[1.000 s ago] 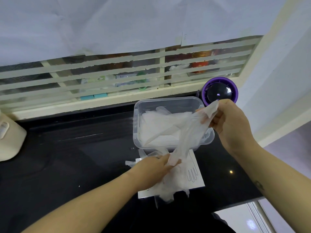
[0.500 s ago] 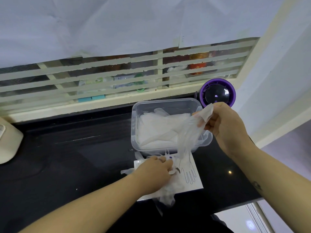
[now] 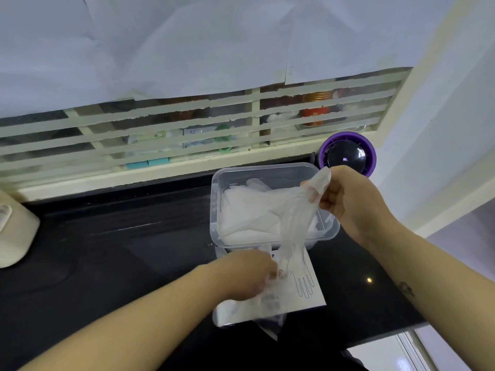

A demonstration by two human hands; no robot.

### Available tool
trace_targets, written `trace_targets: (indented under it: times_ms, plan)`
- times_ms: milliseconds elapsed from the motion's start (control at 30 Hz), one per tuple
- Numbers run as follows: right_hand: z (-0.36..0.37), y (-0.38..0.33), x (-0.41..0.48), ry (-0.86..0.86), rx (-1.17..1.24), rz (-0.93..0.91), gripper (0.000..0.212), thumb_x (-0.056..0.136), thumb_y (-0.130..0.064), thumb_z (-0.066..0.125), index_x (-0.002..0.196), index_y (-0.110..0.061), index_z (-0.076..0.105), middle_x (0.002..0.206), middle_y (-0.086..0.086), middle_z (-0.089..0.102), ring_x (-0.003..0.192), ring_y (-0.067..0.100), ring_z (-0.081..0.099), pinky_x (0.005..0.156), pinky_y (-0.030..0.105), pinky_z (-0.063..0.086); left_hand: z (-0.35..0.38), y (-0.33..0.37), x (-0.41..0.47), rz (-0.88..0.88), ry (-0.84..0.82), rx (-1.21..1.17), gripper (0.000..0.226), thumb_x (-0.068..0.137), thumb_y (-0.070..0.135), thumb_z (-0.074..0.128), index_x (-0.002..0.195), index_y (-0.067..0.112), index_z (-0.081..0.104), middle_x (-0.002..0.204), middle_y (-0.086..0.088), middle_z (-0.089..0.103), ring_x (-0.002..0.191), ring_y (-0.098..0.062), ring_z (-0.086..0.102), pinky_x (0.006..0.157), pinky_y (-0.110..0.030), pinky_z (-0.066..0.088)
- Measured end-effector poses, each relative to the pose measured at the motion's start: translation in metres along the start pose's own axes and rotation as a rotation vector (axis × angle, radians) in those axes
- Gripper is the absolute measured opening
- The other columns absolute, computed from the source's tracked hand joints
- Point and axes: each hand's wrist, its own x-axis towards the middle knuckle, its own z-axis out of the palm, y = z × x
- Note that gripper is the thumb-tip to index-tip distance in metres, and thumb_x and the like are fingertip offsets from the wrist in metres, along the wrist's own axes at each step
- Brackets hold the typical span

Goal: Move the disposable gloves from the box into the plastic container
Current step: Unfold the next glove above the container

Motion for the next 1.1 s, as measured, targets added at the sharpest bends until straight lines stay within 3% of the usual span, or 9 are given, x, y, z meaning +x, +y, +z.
trace_targets:
  times_ms: [100,200,300,367,500,800,967,1033,1100]
  plan:
    - [0.006,-0.012,0.006,0.019,0.002,0.084,0.019,0.098,-0.016,0.048,0.095,-0.001,0.059,0.093,0.016,0.062,0.079,0.020,0.061,0.077,0.030,0.053,-0.038,0.001,-0.035,-0.073,-0.007,-0.340,0.034,0.097,0.026,0.053,0.131,0.032,0.054,0.125,0.019,0.055,0.107,-0.002,0.059,0.088,-0.019,0.044]
    - [0.012,-0.026,0.010,0.061,-0.001,0.145,0.014,0.096,-0.013,0.052,0.103,-0.004,0.059,0.099,0.019,0.062,0.089,0.025,0.060,0.092,0.038,0.053,-0.067,-0.016,-0.064,-0.128,0.091,-0.510,0.013,0.094,0.035,0.060,0.105,0.034,0.066,0.094,0.020,0.071,0.086,0.007,0.065,0.082,-0.016,0.050]
    - [0.015,-0.034,0.009,0.002,-0.048,0.066,0.012,0.097,-0.013,0.051,0.096,-0.003,0.059,0.085,0.012,0.061,0.076,0.019,0.061,0.077,0.031,0.054,-0.089,-0.027,-0.076,-0.253,0.478,-0.520,0.015,0.089,0.044,0.062,0.087,0.030,0.061,0.076,0.012,0.065,0.066,0.003,0.060,0.065,-0.018,0.046]
    - [0.020,-0.038,0.007,-0.075,-0.210,-0.046,0.014,0.097,-0.016,0.053,0.091,-0.007,0.061,0.083,0.009,0.063,0.074,0.016,0.062,0.072,0.024,0.056,-0.095,-0.022,-0.073,-0.296,0.708,-0.511,0.030,0.084,0.051,0.063,0.107,0.034,0.055,0.096,0.018,0.058,0.079,0.003,0.054,0.067,-0.013,0.041]
    - [0.039,-0.049,0.000,-0.229,-0.528,-0.267,0.014,0.090,-0.023,0.061,0.078,-0.017,0.061,0.071,-0.001,0.064,0.063,0.005,0.062,0.062,0.013,0.052,-0.094,-0.001,-0.050,-0.176,0.787,-0.491,0.104,0.070,0.068,0.065,0.152,0.036,0.010,0.151,0.015,0.032,0.131,-0.002,0.035,0.105,-0.027,0.036]
    - [0.051,-0.078,-0.003,-0.230,-0.817,-0.483,0.018,0.086,-0.027,0.068,0.072,-0.024,0.058,0.073,0.000,0.068,0.066,0.011,0.063,0.065,0.013,0.051,-0.092,0.021,-0.039,-0.116,0.906,-0.663,0.127,0.057,0.071,0.067,0.152,0.038,-0.011,0.152,0.019,0.031,0.135,-0.005,0.038,0.102,-0.022,0.034]
    - [0.059,-0.086,-0.002,-0.188,-0.800,-0.526,0.015,0.088,-0.025,0.067,0.077,-0.022,0.057,0.070,-0.004,0.069,0.063,0.005,0.065,0.066,0.010,0.051,-0.095,0.025,-0.042,-0.147,0.911,-0.590,0.110,0.081,0.044,0.072,0.153,0.033,-0.011,0.155,0.019,0.026,0.135,0.001,0.032,0.098,-0.010,0.022]
    - [0.057,-0.088,-0.001,-0.202,-0.758,-0.532,0.013,0.090,-0.020,0.064,0.080,-0.021,0.057,0.065,-0.005,0.066,0.056,-0.001,0.060,0.059,0.004,0.046,-0.096,0.018,-0.045,-0.137,0.933,-0.537,0.076,0.091,0.034,0.063,0.152,0.031,0.017,0.138,0.019,0.046,0.111,0.007,0.049,0.088,-0.002,0.036]
    - [0.051,-0.089,0.002,-0.266,-0.723,-0.511,0.009,0.091,-0.019,0.063,0.083,-0.020,0.059,0.061,-0.001,0.063,0.050,-0.001,0.054,0.054,0.005,0.042,-0.100,0.010,-0.051,-0.146,0.948,-0.504,0.028,0.099,0.028,0.050,0.126,0.026,0.054,0.108,0.004,0.068,0.080,-0.003,0.060,0.074,-0.019,0.051]
